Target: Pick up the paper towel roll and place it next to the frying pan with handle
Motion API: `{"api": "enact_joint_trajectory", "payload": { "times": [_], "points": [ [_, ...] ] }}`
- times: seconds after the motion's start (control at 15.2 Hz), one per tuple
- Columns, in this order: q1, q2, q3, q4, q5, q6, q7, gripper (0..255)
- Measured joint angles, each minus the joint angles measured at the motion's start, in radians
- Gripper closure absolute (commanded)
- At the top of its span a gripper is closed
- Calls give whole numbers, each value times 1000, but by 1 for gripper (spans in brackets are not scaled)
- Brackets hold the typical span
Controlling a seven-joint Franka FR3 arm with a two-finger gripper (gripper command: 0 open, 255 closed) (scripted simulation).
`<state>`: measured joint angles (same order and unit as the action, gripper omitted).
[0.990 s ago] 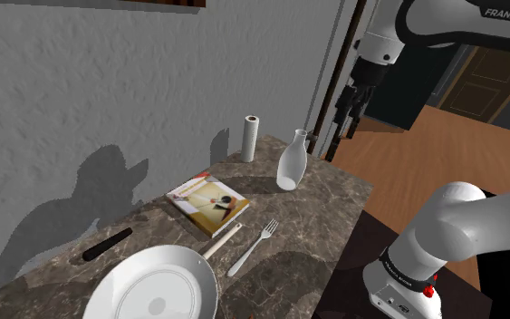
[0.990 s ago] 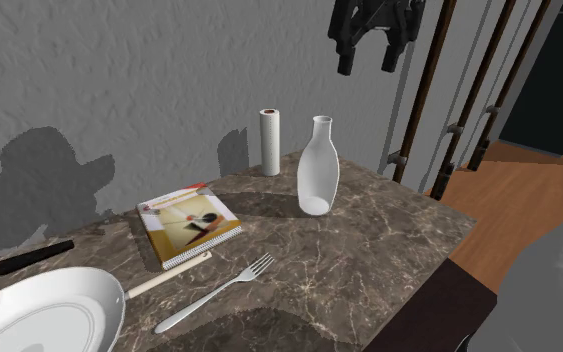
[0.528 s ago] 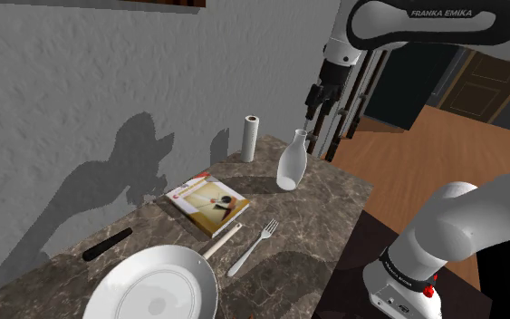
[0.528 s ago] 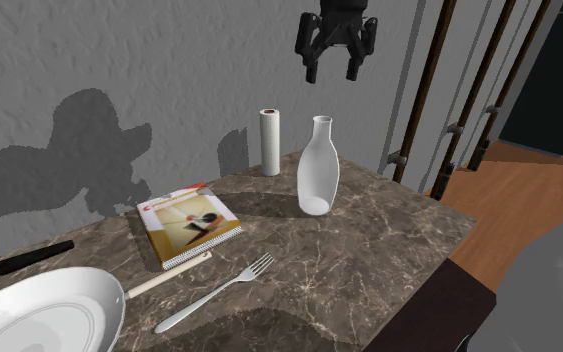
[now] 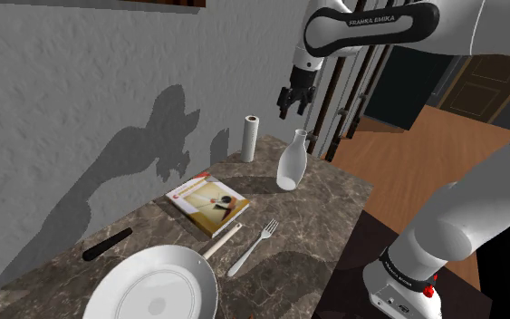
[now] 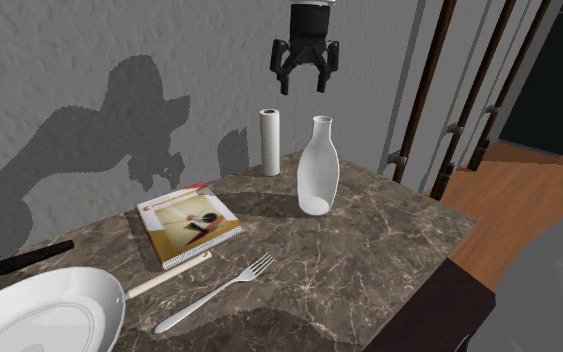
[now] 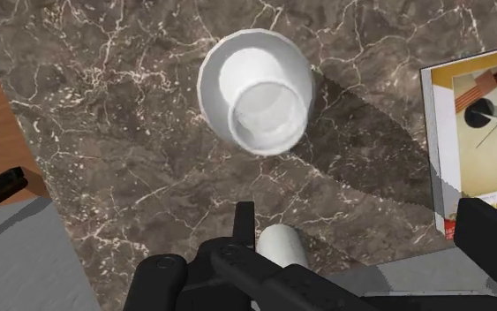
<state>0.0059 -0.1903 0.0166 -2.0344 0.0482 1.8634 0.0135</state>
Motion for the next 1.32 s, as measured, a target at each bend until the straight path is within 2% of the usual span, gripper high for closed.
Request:
{"api": "enact_joint_trajectory", "payload": {
  "times": [0.46, 0.79, 1.06, 1.19, 1.32],
  "points": [
    [-3, 295, -1, 273, 1, 1, 26, 0],
    [-4, 528, -4, 531, 1, -41, 43, 0],
    [-3, 731, -5, 791, 3, -111, 61, 0],
    [-4, 776, -6, 842, 3, -120, 64, 0],
    [-4, 783, -6, 828, 3, -100, 62, 0]
  ]
}}
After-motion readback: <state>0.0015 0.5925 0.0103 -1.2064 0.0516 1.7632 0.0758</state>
